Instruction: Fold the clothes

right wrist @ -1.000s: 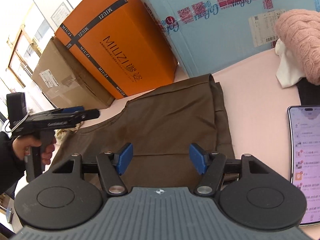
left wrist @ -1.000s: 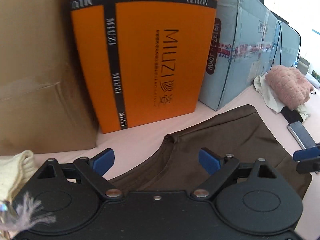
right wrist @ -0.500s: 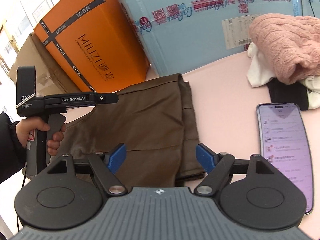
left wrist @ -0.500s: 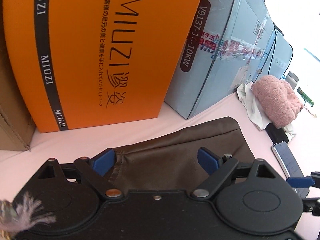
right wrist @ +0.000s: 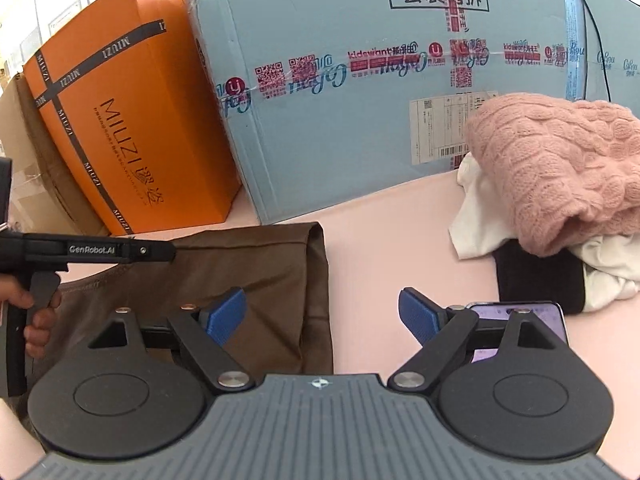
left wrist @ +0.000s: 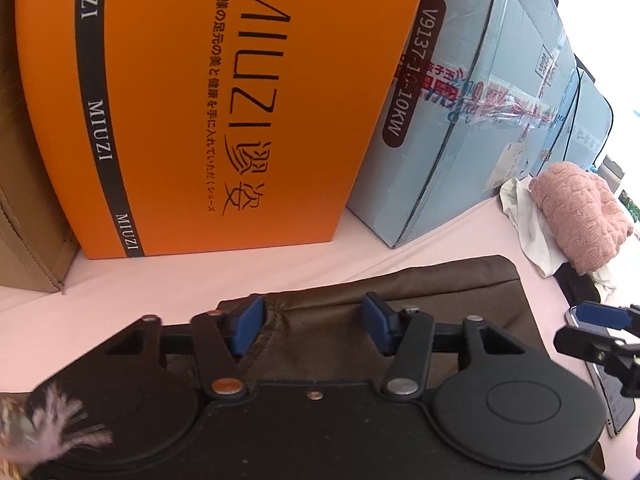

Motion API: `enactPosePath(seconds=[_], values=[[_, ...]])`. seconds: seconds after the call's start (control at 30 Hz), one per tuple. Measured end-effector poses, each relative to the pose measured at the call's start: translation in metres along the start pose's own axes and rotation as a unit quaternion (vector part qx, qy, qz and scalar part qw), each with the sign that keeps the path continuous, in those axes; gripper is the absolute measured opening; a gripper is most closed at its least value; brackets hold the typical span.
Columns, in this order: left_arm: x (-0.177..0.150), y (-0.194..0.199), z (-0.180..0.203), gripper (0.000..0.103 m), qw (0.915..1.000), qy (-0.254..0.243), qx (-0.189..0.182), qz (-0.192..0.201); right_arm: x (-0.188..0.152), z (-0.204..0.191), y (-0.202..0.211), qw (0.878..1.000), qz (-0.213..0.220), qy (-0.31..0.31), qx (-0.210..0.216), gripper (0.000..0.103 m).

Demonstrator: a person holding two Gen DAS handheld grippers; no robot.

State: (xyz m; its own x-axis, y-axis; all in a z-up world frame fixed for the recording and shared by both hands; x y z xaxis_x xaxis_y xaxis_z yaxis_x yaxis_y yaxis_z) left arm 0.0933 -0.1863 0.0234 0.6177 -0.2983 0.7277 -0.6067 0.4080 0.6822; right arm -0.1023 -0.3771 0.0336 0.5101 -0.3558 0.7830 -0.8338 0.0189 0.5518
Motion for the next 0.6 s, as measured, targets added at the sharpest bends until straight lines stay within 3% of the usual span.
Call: enactPosePath(seconds=[0.17, 0.27, 0.37, 0.47, 0.53, 0.6], values=[[-0.002, 0.003, -0.002, 0.027, 0.9995, -0.011, 0.028, 0.002, 0.023, 0.015, -0.035, 1.0, 0.001, -0.017, 0.002, 0.086], [-0.003, 0.004, -0.001, 0.025, 0.9987, -0.017, 0.047, -0.001, 0.029, 0.023, -0.064, 0.999, -0.022, -0.03, -0.021, 0.086], [-0.004, 0.005, -0.003, 0.025, 0.9993, -0.006, 0.037, -0.004, 0.029, 0.023, -0.082, 0.999, -0.015, -0.02, -0.03, 0.086], [-0.002, 0.002, -0.012, 0.025, 0.9993, 0.031, 0.013, -0.016, 0.027, 0.023, -0.092, 0.999, -0.007, -0.014, -0.035, 0.093], [-0.001, 0.001, -0.018, 0.026, 0.9982, 0.057, 0.003, -0.022, 0.025, 0.025, -0.096, 0.999, -0.001, -0.012, -0.04, 0.103], [-0.001, 0.0, -0.02, 0.026, 0.9979, 0.06, 0.004, -0.022, 0.023, 0.025, -0.096, 0.999, 0.003, -0.009, -0.04, 0.103]])
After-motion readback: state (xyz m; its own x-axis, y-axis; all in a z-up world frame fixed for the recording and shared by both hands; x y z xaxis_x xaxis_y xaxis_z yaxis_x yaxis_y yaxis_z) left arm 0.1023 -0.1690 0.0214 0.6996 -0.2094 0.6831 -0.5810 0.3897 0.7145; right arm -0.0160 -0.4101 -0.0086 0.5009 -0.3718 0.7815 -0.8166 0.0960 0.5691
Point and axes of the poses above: each gripper's, at about its wrist camera, not at the fingertips, and y roughly against the way its jaws point, z to its right, x to its top, the point moved 2 cm from there along -y, roughly the way its jaws point, and after that the axes turned 10 degrees about x, right-handed, at the moved point
